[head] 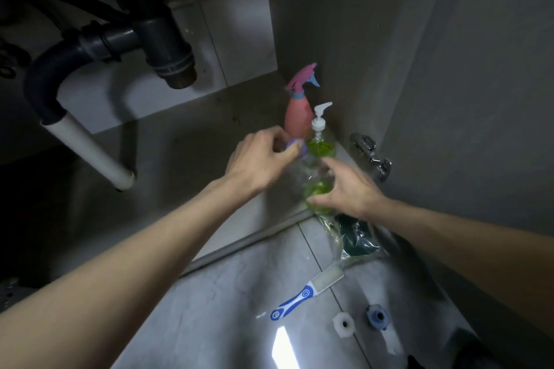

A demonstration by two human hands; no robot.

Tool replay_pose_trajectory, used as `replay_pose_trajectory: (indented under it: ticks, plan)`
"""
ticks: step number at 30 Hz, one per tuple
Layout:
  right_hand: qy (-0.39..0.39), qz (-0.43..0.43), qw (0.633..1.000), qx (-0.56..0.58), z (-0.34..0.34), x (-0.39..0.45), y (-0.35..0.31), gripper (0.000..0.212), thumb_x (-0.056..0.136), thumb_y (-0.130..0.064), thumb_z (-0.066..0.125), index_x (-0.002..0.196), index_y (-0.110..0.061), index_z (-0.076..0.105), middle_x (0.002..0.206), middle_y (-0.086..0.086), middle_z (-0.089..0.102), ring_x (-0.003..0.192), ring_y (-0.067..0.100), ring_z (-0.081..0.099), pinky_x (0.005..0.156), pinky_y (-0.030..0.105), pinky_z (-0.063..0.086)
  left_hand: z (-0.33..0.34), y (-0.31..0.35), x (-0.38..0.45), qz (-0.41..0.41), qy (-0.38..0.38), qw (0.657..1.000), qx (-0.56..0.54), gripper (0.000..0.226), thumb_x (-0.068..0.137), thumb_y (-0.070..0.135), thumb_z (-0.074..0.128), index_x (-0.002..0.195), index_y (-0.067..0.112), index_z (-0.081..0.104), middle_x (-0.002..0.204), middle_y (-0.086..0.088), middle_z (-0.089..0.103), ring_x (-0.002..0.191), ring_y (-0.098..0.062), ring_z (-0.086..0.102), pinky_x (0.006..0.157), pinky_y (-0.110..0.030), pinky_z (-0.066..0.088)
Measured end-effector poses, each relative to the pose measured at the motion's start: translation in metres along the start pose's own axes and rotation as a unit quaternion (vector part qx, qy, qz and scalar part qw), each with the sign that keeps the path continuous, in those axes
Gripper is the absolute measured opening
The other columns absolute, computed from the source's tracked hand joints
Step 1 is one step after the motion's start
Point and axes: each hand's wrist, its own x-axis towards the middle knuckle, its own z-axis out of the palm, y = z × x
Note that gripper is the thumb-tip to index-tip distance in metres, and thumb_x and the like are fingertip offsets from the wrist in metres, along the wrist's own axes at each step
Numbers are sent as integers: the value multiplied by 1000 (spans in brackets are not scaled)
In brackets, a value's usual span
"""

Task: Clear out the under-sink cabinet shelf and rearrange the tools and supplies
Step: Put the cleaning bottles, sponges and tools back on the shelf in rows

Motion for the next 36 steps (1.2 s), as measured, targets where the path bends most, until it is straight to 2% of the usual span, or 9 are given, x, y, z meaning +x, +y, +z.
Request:
replay_pose_trajectory:
  ticks: [4,7,12,18,21,24,28,33,36]
  plan:
    - [145,95,985,28,-15,6,17,67,65,-57,82,116,-29,50,116,-2,68,106,26,66,90,39,53,24,-15,-11,-60,-31,997,49,29,86,46,46,97,29,67,103,-4,71,101,-35,65,81,-37,53]
    - [125,118,985,15,-14,17,18,72,68,-52,87,124,-20,53,121,5,68,114,31,64,96,41,50,51,-33,-32,-92,-112,988,62,21,86,32,51,93,27,70,102,-4,72,101,-31,65,86,-38,54]
    - [133,172,976,17,0,26,12,66,76,-39,87,125,-11,53,122,14,66,118,38,60,96,43,49,82,-60,-66,-115,-191,972,76,16,89,33,54,89,26,68,99,-3,71,94,-28,64,81,-36,54]
    - [147,206,964,80,10,-1,16,57,78,-37,84,124,-17,58,117,5,69,114,29,63,94,37,51,101,-65,-84,-143,-232,960,68,15,87,33,53,86,26,67,95,-2,70,89,-26,63,73,-30,49]
    - [108,170,979,-17,27,-39,35,58,80,-44,78,127,-23,53,122,-1,59,118,23,55,90,34,48,105,-67,-89,-152,-241,956,71,17,89,35,54,92,26,68,100,-1,70,94,-24,63,82,-34,54]
    - [8,200,974,-101,43,-71,56,83,71,-59,80,132,-18,42,131,5,41,124,25,44,98,41,45,111,-70,-99,-159,-243,953,83,19,88,37,54,93,25,69,102,-2,71,98,-25,64,83,-33,54]
    - [-43,252,961,-107,45,-84,66,80,73,-38,83,132,-12,36,134,11,42,124,33,51,97,43,47,118,-68,-109,-163,-250,951,79,18,89,34,53,92,24,69,100,-3,71,96,-25,65,81,-33,53]
    - [30,283,958,14,46,-103,66,80,67,-23,86,131,-11,39,130,13,50,118,32,56,96,40,50,124,-48,-103,-145,-251,955,70,15,90,29,53,91,23,67,98,-4,71,92,-25,64,76,-32,49]
    - [91,350,923,135,63,-134,61,72,60,-20,87,121,-9,48,116,13,60,102,31,63,83,37,55,134,-32,-94,-112,-228,965,68,16,92,28,54,98,23,68,101,-3,70,96,-25,64,84,-36,53]
